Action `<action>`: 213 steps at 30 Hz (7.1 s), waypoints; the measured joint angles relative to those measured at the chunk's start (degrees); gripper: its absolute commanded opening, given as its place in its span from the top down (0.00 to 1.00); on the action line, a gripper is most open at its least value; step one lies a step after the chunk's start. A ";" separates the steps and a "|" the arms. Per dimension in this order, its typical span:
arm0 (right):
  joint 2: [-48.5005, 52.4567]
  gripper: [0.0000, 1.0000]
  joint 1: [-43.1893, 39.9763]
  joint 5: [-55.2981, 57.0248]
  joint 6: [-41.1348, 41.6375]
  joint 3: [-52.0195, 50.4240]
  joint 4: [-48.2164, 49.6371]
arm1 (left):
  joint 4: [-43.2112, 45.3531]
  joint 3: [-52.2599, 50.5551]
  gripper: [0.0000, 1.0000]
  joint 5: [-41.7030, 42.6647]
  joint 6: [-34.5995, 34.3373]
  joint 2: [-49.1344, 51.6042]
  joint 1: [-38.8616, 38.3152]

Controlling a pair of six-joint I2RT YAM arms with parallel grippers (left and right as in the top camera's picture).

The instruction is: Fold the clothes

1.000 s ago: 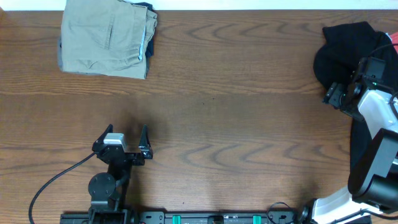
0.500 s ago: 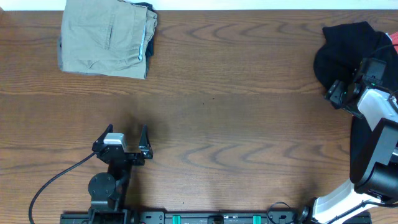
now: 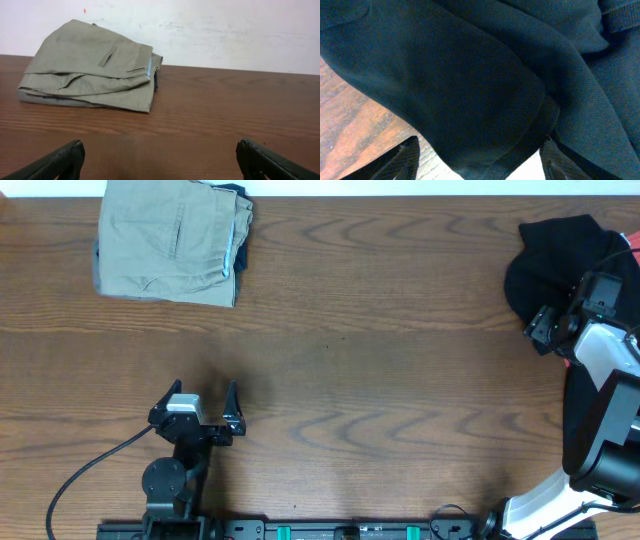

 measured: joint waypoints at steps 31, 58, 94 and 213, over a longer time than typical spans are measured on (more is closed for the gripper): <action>2.91 0.93 0.00 -0.50 1.05 -3.04 3.91 | 0.00 0.00 0.02 -0.02 0.00 0.00 0.00; -24.94 0.98 18.27 -23.04 13.44 -2.89 12.52 | 0.00 0.00 0.02 -0.02 0.00 0.00 0.00; -17.73 0.01 61.09 -12.74 18.51 -0.11 4.17 | 0.00 0.00 0.02 0.00 0.00 0.00 0.00; -25.75 0.01 31.93 -20.48 -4.66 19.69 -25.16 | 0.00 0.00 0.02 0.00 -0.02 0.00 0.00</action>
